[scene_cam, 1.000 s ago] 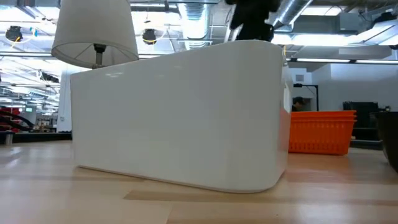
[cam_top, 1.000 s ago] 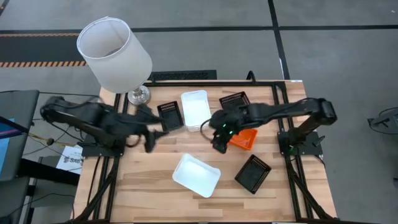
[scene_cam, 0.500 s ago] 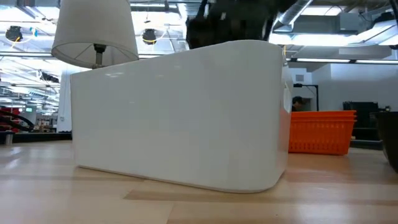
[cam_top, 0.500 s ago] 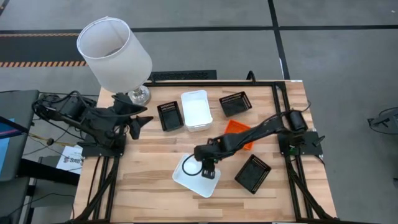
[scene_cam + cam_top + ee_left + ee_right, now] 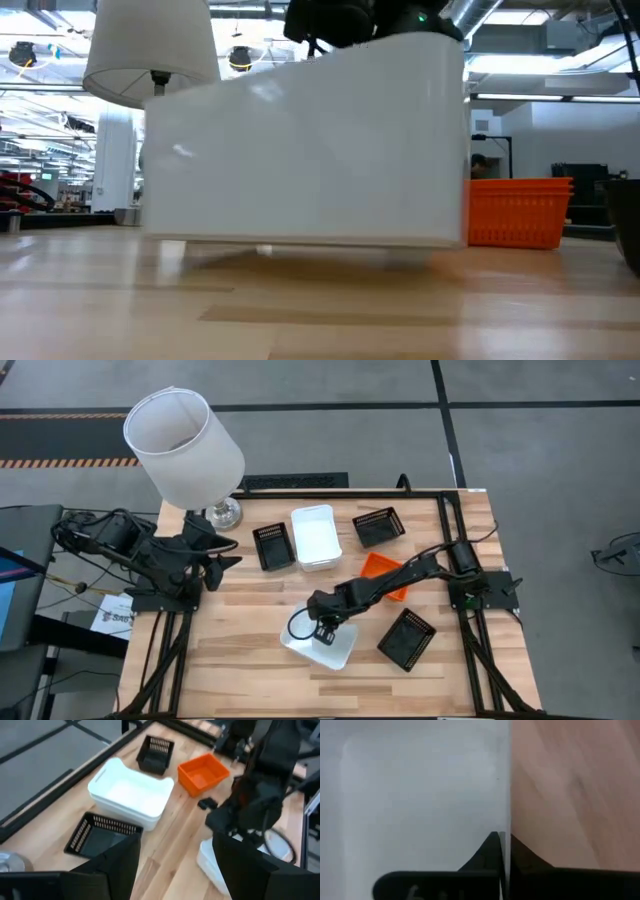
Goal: Stack baskets by color
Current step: Stack the bottom white bin on the white bins
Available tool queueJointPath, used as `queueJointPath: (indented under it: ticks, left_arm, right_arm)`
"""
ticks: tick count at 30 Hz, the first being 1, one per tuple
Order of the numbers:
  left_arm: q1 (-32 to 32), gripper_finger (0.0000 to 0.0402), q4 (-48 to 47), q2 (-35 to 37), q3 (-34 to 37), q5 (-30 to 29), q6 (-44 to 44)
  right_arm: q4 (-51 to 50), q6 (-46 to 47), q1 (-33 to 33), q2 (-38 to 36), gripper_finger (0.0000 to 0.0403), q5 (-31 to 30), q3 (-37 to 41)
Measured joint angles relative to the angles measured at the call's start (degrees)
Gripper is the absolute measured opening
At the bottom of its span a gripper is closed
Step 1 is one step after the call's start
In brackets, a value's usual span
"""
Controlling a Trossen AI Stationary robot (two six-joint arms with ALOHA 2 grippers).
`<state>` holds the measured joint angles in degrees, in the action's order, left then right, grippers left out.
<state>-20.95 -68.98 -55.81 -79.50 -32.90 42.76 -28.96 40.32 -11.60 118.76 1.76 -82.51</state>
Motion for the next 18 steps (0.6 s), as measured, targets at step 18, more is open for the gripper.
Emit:
queueJointPath:
  ticks: [18]
  left_arm:
    - [-0.2,0.0238,-3.6,4.0,0.0,-6.1,3.9]
  right_arm:
    - [-9.0,24.3,20.6,-21.1,0.0001,-16.1,-3.0]
